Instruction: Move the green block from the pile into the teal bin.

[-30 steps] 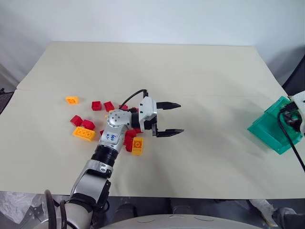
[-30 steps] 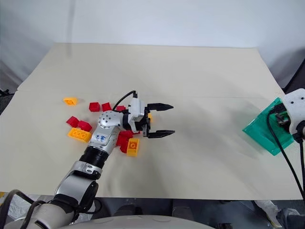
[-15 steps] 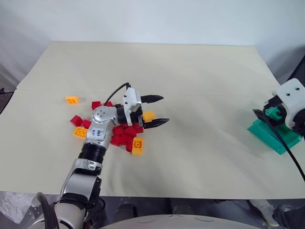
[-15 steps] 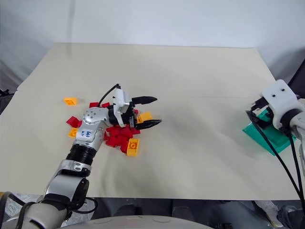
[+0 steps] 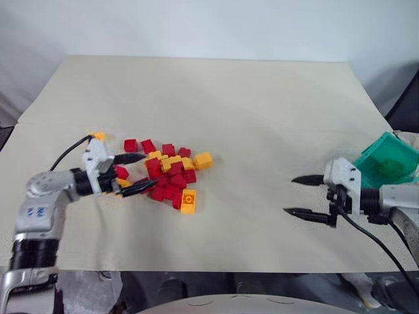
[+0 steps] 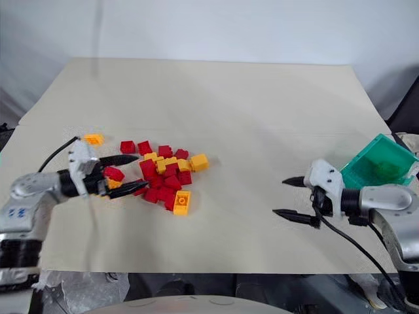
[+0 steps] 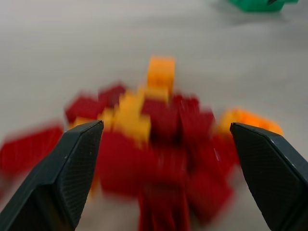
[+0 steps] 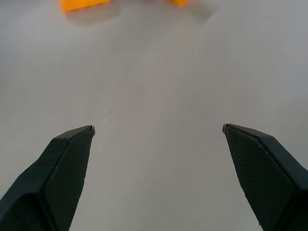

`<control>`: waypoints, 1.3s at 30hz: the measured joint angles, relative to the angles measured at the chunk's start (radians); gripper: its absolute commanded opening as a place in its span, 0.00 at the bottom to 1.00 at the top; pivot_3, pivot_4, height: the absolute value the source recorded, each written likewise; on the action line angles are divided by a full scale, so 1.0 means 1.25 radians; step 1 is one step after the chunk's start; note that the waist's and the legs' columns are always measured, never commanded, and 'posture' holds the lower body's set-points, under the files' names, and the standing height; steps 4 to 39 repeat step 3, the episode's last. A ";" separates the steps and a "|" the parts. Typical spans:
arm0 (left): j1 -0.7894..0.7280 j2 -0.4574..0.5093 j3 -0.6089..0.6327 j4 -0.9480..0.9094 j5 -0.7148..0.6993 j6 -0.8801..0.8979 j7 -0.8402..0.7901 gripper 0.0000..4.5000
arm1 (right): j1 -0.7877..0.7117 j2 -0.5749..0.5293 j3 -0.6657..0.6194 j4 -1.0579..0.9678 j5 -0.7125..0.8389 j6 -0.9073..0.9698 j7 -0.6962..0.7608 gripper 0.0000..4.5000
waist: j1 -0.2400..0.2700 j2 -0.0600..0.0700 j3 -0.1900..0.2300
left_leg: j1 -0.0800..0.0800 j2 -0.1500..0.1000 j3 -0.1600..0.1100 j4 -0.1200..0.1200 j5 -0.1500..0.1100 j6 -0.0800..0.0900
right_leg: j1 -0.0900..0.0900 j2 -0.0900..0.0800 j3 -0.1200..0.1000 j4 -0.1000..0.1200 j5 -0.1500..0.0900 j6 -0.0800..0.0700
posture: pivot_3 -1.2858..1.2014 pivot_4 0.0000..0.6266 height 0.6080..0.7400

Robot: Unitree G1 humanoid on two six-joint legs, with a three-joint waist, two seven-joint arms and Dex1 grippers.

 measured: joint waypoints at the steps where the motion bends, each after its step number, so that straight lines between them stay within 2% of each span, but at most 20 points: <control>1: 0.018 0.005 0.015 -0.009 -0.007 -0.001 0.001 1.00 | -0.008 0.002 0.002 0.014 0.000 -0.011 0.004 0.99 | 0.000 0.000 0.000 | 0.000 0.000 0.000 0.000 0.000 0.000 | 0.000 0.000 0.000 0.000 0.000 0.000 | 0.52 0.24 1.00; 3: 0.070 0.019 0.064 -0.031 -0.026 0.001 0.002 1.00 | -0.046 0.029 0.004 0.051 0.000 -0.030 0.000 0.99 | -0.002 0.000 0.000 | 0.001 0.001 0.000 0.000 0.000 -0.001 | 0.000 0.001 0.000 -0.001 0.001 -0.001 | 0.52 0.24 1.00; 39: 0.070 0.019 0.064 -0.031 -0.026 0.001 0.002 1.00 | -0.046 0.029 0.004 0.051 0.000 -0.030 0.000 0.99 | -0.002 0.000 0.000 | 0.001 0.001 0.000 0.000 0.000 -0.001 | 0.000 0.001 0.000 -0.001 0.001 -0.001 | 0.52 0.24 1.00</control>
